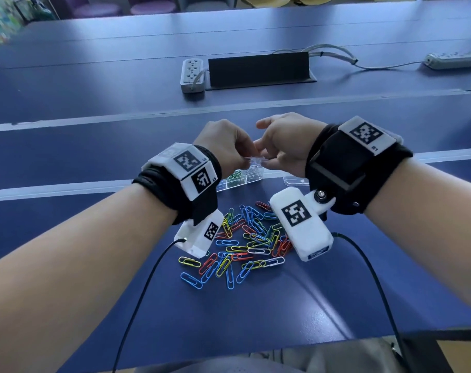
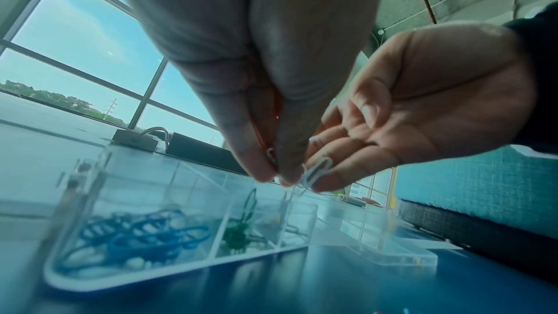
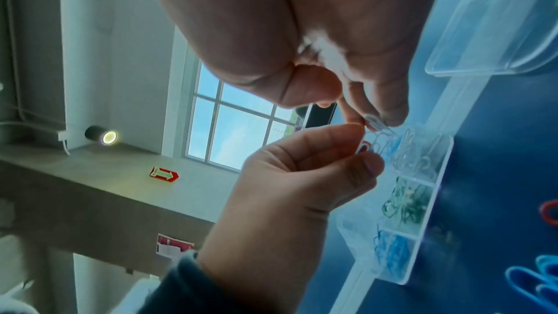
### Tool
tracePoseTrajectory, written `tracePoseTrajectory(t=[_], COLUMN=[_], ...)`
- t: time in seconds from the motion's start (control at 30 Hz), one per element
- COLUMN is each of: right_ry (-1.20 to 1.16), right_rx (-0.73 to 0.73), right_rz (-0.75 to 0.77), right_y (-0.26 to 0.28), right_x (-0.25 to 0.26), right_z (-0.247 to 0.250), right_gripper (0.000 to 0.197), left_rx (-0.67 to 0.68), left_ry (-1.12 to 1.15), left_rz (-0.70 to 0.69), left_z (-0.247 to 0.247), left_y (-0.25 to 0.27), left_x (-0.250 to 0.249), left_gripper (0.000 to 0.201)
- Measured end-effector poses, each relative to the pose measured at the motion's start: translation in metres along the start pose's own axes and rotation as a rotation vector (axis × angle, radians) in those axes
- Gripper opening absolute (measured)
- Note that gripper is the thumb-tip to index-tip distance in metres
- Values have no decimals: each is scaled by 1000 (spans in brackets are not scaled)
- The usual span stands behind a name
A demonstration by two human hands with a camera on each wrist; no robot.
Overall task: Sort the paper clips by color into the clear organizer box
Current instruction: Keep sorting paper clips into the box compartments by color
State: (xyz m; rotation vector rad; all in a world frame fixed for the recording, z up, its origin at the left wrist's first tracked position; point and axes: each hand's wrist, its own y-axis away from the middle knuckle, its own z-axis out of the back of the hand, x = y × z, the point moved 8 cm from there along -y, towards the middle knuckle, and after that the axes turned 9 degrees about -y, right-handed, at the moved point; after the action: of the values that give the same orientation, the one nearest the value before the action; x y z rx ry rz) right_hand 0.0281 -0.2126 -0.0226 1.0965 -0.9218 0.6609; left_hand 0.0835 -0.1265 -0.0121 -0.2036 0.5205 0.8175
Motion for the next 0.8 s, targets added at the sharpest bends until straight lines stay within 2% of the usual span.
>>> tracePoseTrajectory(t=[0.13, 0.33, 0.4, 0.6, 0.8], right_ry=[-119, -155, -174, -38, 45], right_rx=[12, -17, -52, -24, -37], right_rz=[3, 73, 53, 78, 116], right_y=[0, 0, 3, 17, 29], right_x=[2, 2, -1, -6, -12], right_z=[0, 6, 10, 13, 25], right_gripper=[51, 48, 50, 51, 41], left_rx=[8, 9, 16, 63, 46], left_ry=[-5, -14, -66, -274, -319], left_rz=[-3, -39, -58, -161, -205], left_z=[-5, -7, -8, -14, -16], left_y=[0, 1, 2, 5, 11], left_x=[-1, -5, -7, -23, -27], left_gripper=[27, 29, 26, 28, 27])
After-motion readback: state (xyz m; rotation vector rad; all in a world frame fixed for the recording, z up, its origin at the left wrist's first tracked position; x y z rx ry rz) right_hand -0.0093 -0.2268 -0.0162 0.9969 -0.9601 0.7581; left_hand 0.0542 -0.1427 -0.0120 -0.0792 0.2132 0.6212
